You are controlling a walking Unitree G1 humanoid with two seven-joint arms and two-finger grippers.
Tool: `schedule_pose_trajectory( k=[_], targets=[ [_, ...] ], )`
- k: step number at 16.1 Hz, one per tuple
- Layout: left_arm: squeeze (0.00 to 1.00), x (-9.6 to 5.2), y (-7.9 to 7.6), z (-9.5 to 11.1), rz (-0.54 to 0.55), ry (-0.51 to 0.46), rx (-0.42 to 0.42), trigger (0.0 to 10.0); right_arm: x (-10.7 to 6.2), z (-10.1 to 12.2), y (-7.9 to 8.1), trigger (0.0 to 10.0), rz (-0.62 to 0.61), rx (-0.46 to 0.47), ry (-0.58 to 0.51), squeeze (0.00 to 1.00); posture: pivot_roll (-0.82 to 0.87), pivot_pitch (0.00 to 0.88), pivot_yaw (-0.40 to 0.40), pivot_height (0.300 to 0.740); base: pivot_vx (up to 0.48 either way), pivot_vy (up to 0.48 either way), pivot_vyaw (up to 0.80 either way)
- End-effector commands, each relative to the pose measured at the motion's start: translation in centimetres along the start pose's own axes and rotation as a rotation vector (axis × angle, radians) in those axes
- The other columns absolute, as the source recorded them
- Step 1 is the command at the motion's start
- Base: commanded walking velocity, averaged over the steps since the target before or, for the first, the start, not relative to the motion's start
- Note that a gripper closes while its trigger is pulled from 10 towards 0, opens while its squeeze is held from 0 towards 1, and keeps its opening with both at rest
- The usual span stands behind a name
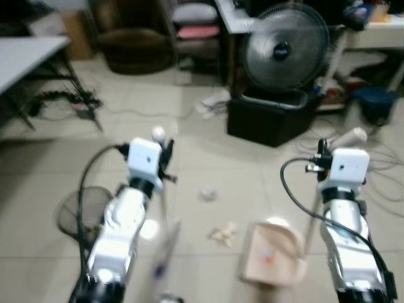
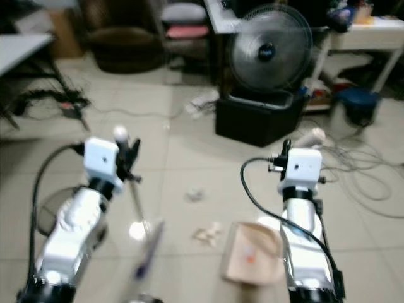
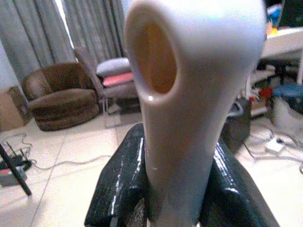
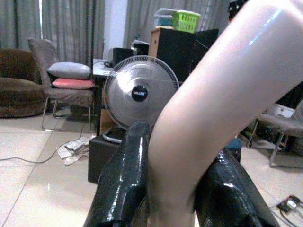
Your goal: Sweep floor
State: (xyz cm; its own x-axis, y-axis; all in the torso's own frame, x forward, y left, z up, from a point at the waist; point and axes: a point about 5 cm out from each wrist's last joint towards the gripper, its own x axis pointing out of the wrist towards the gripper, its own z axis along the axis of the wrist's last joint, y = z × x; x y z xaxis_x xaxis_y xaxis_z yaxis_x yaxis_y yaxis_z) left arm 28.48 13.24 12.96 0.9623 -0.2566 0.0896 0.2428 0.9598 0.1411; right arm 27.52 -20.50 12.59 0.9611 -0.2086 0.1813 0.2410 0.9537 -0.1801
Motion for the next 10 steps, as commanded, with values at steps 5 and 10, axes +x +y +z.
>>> schedule_pose_trajectory(
  k=[5, 10],
  targets=[
    [0.0, 0.47, 0.39, 1.03, -0.01, -0.03, 0.038, 10.0, 0.02, 1.06, 0.1, 10.0, -0.012, 0.02, -0.027, 0.0, -0.05, 0.062, 0.071, 0.74, 0.368, 0.0, 0.0],
    [0.0, 0.79, 0.1, 1.17, -0.029, -0.032, 0.038, 10.0, -0.28, 0.82, 0.1, 10.0, -0.02, 0.016, -0.011, 0.0, -0.05, 0.068, 0.078, 0.74, 0.392, 0.0, 0.0]
  ],
)
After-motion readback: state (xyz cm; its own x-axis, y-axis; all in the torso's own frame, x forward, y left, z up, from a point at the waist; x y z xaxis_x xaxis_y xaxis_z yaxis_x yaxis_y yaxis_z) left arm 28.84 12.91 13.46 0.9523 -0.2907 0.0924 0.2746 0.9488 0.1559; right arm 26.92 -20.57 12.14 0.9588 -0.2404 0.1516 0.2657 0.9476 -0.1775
